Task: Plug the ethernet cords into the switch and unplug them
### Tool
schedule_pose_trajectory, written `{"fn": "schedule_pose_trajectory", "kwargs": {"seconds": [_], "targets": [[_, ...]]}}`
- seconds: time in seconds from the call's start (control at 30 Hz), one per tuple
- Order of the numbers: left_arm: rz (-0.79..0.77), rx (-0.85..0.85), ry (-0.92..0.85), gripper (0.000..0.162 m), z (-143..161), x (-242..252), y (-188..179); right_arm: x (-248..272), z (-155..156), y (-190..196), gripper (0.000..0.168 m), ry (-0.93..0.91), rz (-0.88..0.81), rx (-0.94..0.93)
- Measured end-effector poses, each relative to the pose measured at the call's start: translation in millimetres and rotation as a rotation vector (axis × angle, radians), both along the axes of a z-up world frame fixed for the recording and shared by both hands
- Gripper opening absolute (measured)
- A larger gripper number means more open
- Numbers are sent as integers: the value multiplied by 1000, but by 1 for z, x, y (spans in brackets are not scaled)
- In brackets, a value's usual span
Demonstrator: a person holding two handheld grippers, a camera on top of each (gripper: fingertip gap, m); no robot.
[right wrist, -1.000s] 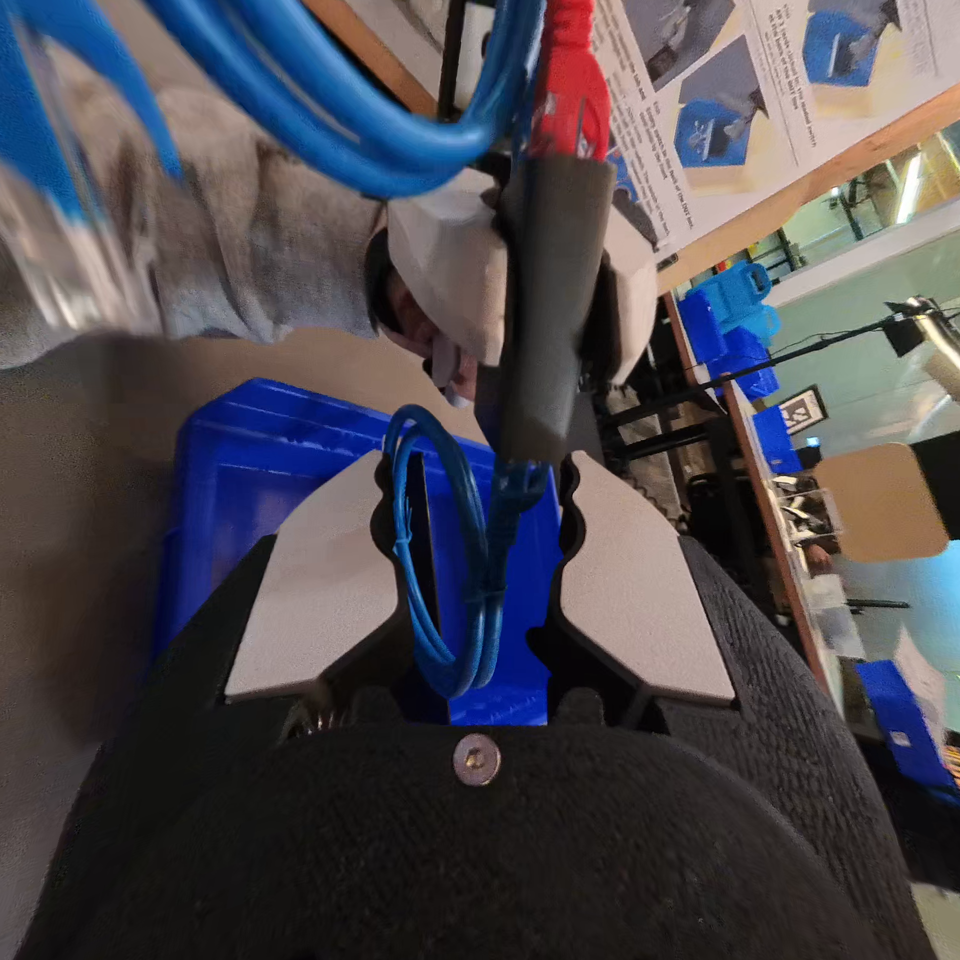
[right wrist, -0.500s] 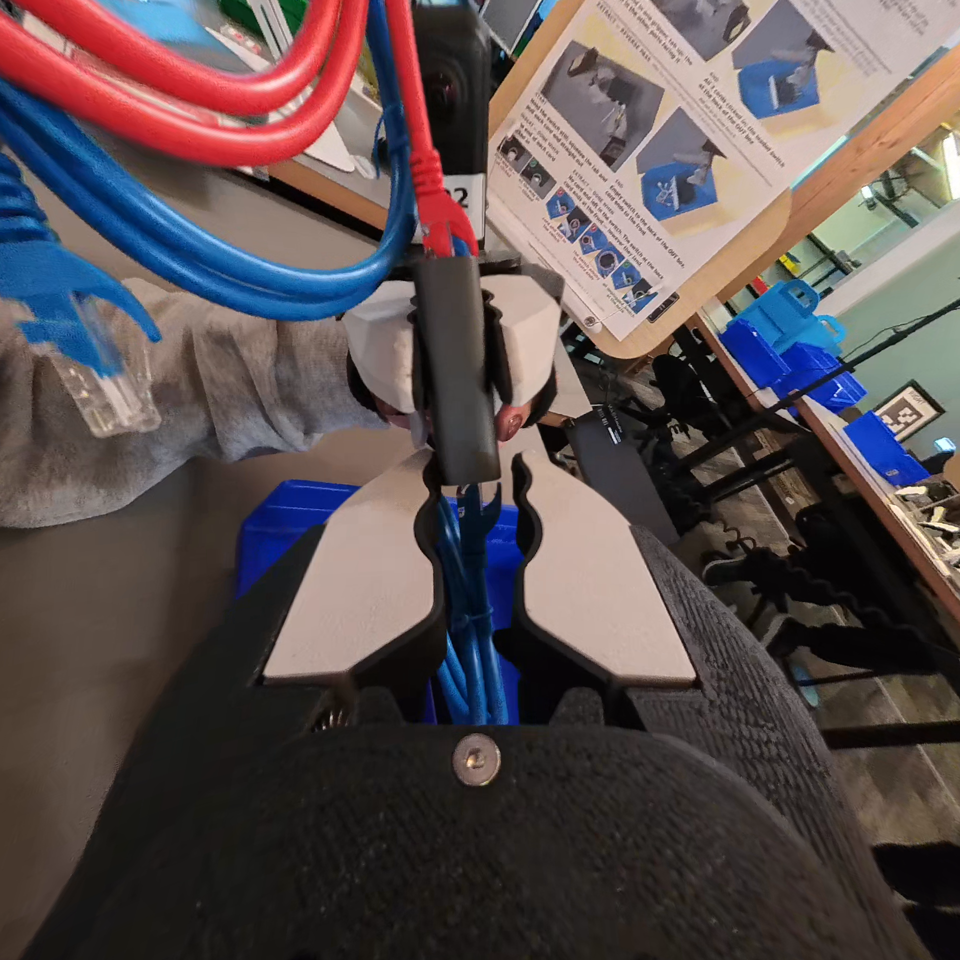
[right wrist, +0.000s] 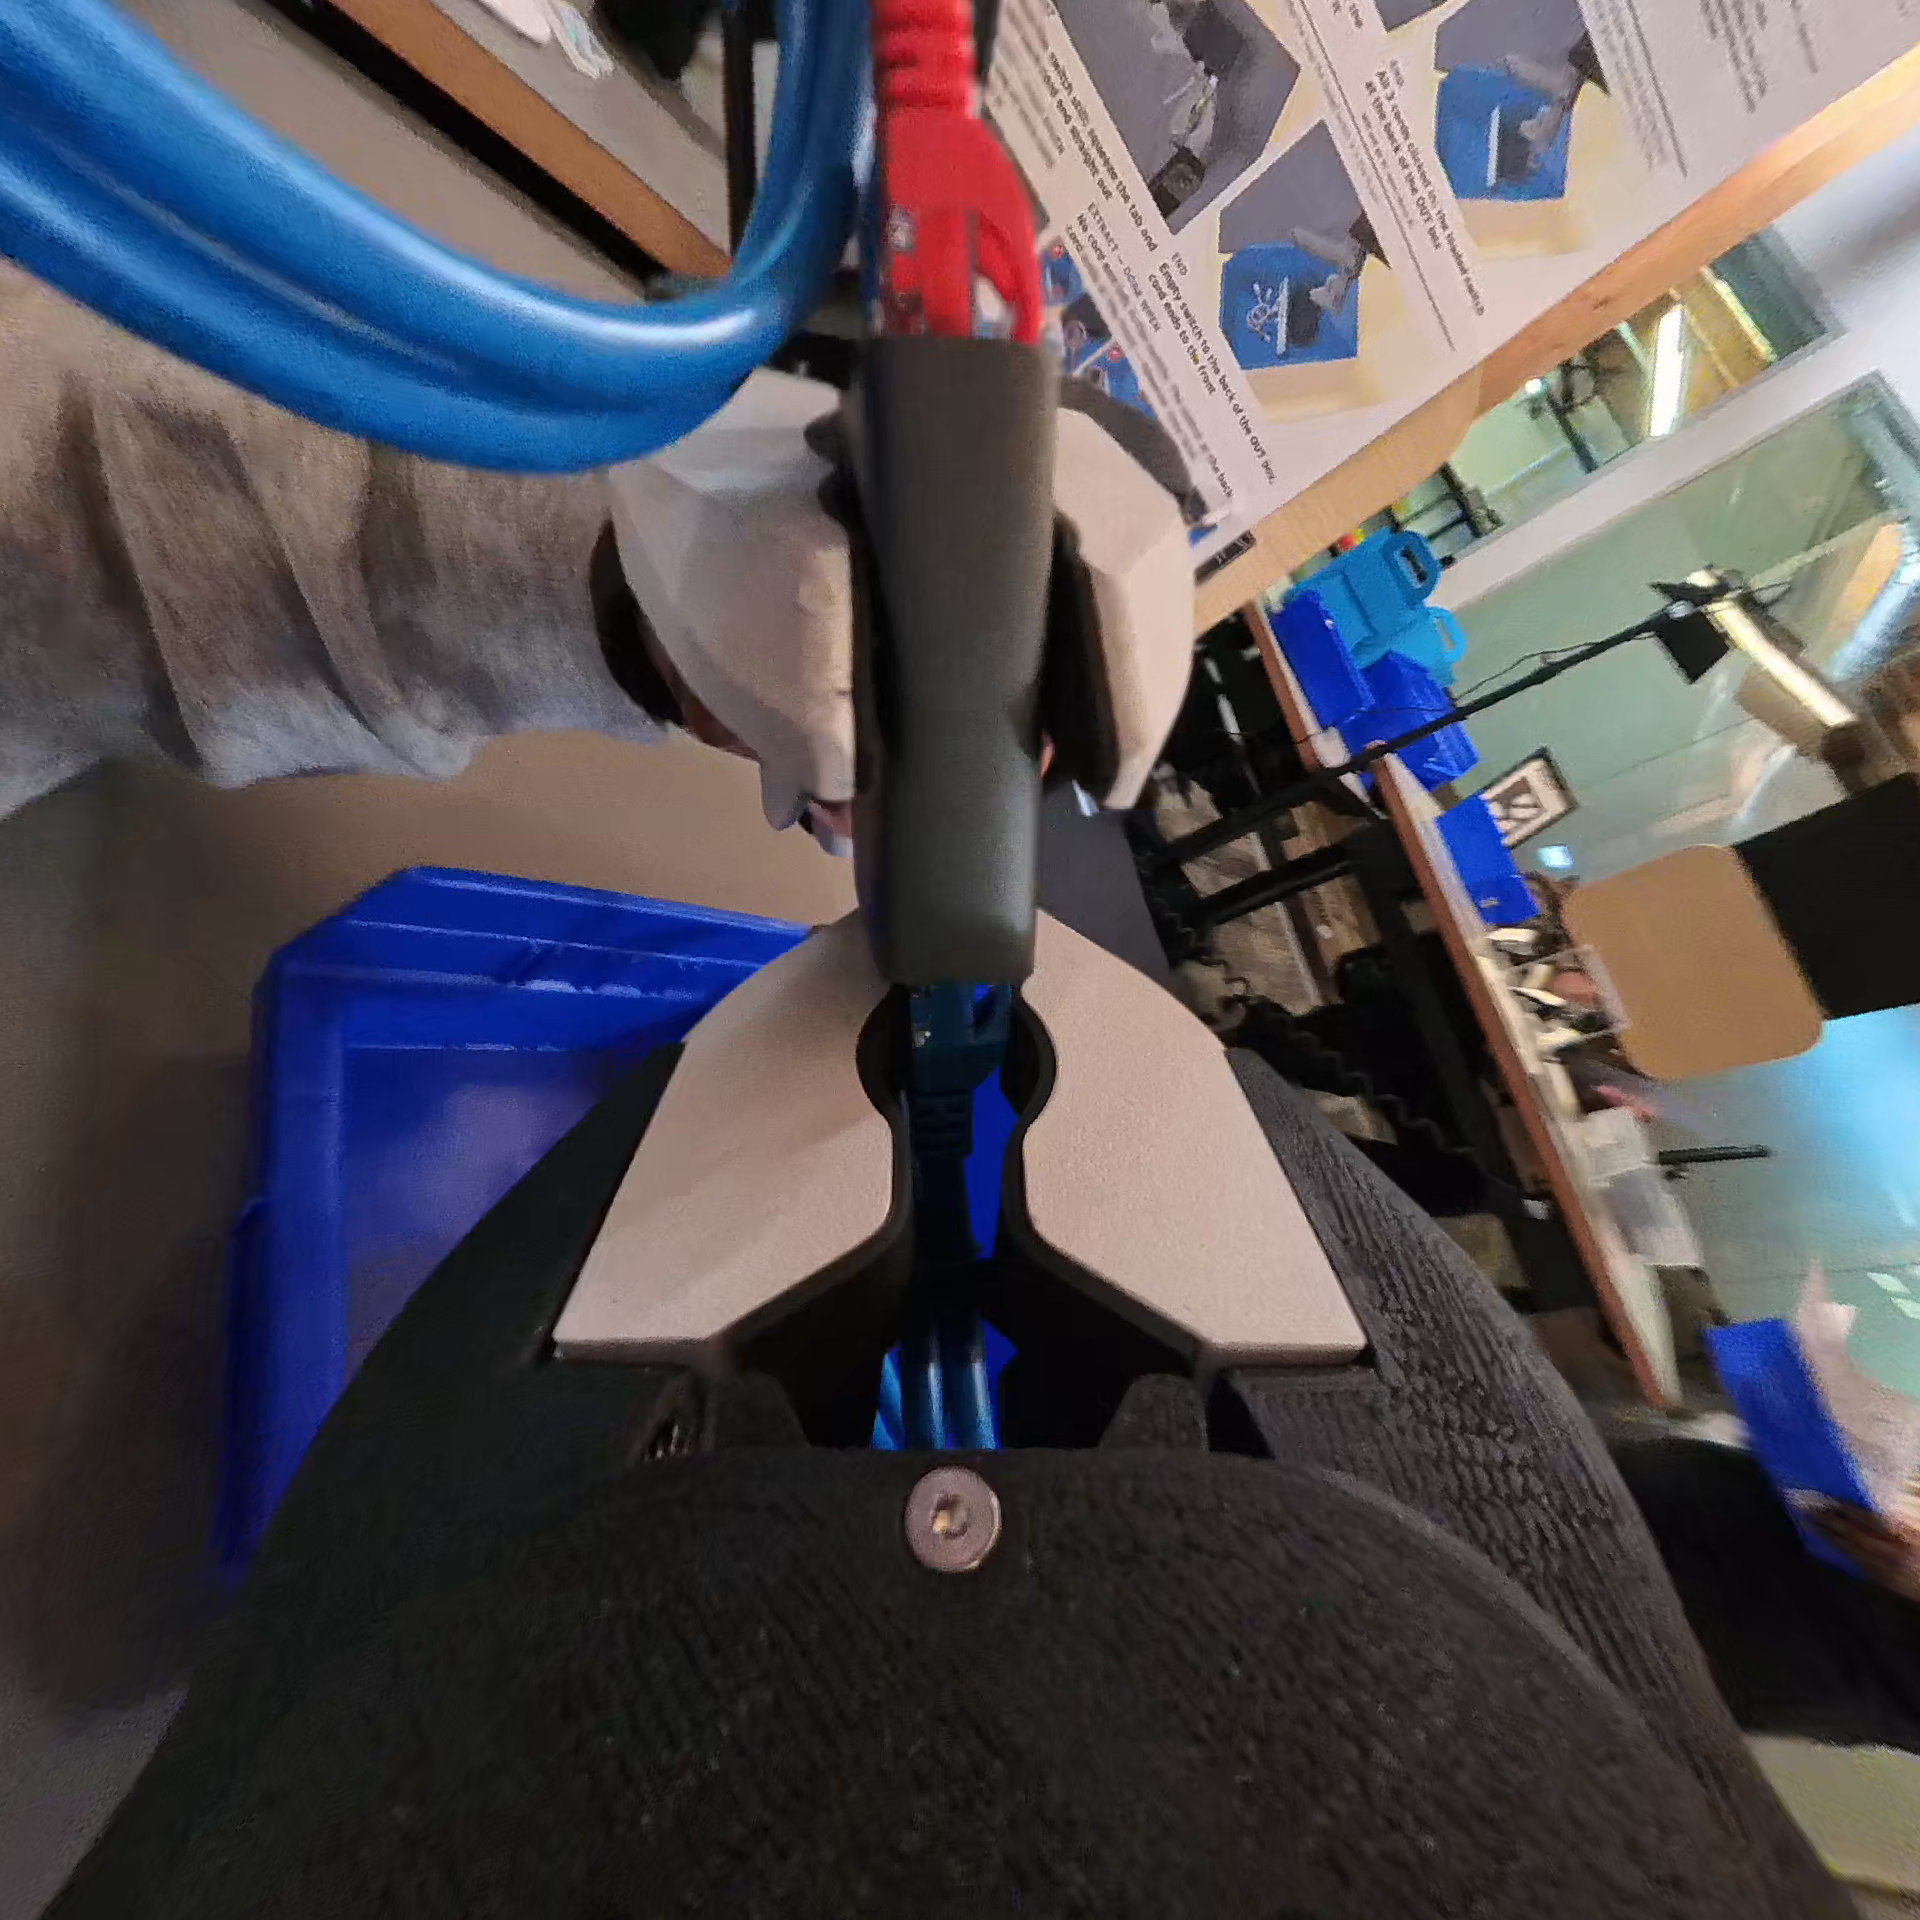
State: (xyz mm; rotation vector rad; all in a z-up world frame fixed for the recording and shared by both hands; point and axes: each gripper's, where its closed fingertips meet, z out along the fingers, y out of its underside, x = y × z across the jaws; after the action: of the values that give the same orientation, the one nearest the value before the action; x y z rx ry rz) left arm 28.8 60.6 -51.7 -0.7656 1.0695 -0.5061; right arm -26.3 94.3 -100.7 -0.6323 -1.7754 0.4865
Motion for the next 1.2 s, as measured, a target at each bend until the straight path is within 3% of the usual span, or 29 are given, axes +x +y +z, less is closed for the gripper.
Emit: {"fn": "schedule_pose_trajectory", "kwargs": {"seconds": [0.2, 0.53, 1.2], "targets": [[2, -22, 134, 22, -12, 13, -4, 9, -8, 3, 14, 12, -56, 313], [-32, -31, 203, 22, -18, 24, -11, 27, -6, -2, 15, -20, -1, 551], [51, -76, 283, 22, -36, 36, 10, 43, -17, 15, 13, -36, 22, 493]]}}
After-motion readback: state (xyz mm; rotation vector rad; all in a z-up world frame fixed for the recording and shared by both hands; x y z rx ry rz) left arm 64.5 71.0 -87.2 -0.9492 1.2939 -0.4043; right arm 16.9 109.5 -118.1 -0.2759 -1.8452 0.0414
